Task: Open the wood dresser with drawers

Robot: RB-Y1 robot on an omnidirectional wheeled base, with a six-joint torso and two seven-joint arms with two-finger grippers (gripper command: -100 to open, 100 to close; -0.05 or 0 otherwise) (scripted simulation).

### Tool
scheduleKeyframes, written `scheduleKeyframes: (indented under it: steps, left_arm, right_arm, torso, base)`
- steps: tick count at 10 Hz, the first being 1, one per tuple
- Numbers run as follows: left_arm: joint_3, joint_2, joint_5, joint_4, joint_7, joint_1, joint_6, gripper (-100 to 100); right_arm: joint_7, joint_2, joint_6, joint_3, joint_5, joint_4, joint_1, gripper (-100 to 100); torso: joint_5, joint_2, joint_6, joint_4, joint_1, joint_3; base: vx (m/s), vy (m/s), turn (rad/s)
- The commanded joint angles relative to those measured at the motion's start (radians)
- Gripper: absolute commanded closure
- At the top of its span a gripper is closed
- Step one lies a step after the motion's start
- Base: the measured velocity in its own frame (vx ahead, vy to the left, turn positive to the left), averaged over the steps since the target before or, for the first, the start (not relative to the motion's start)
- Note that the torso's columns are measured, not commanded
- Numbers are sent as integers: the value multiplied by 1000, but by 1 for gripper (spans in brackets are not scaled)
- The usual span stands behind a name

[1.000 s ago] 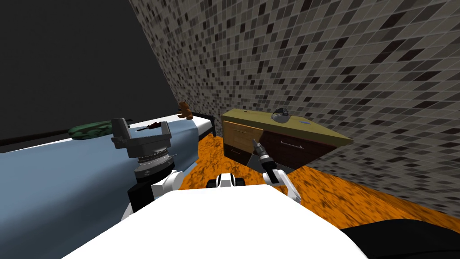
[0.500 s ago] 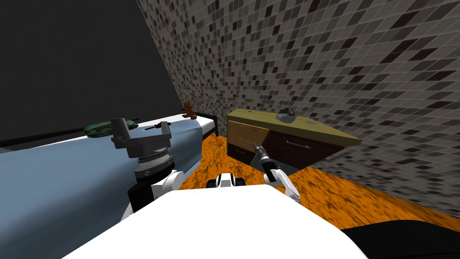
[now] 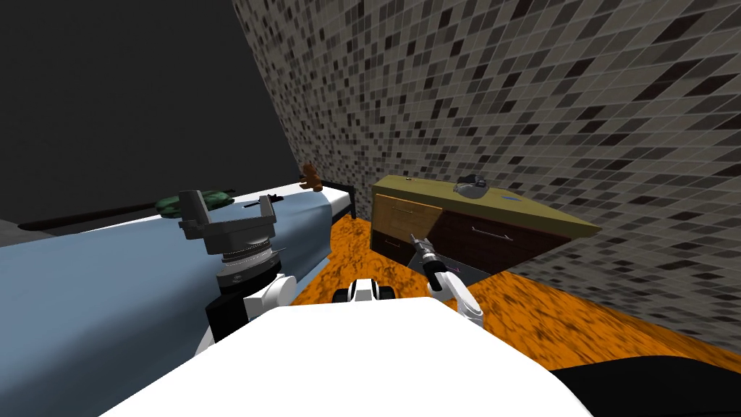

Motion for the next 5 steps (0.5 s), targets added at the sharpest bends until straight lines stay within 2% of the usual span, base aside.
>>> scheduleKeyframes:
  steps: [1,2,3,4,5]
  left_arm:
    - [0,0,0,0,0,0,0,0]
    - [0,0,0,0,0,0,0,0]
    - [0,0,0,0,0,0,0,0]
    - [0,0,0,0,0,0,0,0]
    - [0,0,0,0,0,0,0,0]
  right_arm:
    - [28,-11,49,-1,84,42,-13,-100]
    - [49,-26,89,-3,114,80,-26,-100]
    - [49,-26,89,-3,141,80,-26,-100]
    - [71,-40,125,-4,176,118,-40,-100]
    - [71,-40,128,-4,196,118,-40,-100]
  torso:
    - [0,-1,0,0,0,-1]
    - [0,-1,0,0,-1,-1]
    - [0,-1,0,0,0,-1]
    - [0,0,0,0,0,0]
    - [0,1,0,0,1,0]
  base:
    - [-2,87,38]
    - [8,105,68]
    - [5,99,34]
    - [-13,106,74]
    - [-4,85,43]
